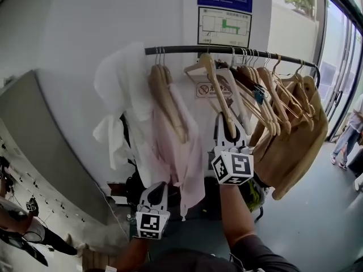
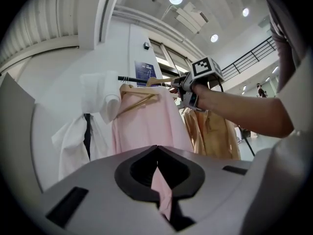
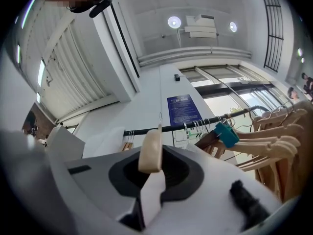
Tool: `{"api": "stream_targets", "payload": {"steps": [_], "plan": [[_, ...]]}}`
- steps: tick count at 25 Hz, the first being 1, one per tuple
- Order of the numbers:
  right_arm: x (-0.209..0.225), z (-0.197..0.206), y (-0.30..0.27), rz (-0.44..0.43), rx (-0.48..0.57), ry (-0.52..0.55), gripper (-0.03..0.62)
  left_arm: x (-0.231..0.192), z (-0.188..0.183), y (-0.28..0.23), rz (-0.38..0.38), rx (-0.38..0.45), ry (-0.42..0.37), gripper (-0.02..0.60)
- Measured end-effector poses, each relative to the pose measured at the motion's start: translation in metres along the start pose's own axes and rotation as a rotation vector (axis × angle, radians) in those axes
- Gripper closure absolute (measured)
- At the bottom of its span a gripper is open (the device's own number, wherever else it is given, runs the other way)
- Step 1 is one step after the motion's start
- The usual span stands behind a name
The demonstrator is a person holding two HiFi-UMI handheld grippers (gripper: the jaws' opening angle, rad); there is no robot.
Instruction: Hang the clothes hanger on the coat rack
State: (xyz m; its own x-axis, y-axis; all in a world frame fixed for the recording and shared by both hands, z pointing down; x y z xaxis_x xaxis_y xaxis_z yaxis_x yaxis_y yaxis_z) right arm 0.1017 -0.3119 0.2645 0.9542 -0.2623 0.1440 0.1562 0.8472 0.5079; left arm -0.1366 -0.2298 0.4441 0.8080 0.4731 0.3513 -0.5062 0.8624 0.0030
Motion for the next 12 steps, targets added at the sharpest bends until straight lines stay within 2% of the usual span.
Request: {"api": "stream_targets", "payload": {"steps": [4, 12], "plan": [[0.004, 0.013, -0.012, -0.011, -0.023, 0.009, 0.549, 0.004, 0.004, -0.001, -0.040, -0.017, 0.011, 0.572], [0.010, 0.023, -0.007, -0.042, -0.062, 0.039, 0.549, 0.005, 0.006, -0.009, -0.073, -0.035, 0.109, 0.572]]}}
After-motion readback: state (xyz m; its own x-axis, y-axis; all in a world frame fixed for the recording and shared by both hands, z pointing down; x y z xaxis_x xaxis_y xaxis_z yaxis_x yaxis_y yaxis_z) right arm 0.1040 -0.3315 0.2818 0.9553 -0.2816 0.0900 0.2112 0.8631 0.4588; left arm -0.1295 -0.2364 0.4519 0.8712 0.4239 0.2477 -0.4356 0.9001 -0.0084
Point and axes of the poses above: the fingertips, and each gripper's own axes: y backward along the fingers, x to its right, z out of its underside, the point moved 7 cm from there along y, backward along the fingers, and after that the axes turned 9 degrees about -y, right-handed, at the moved point
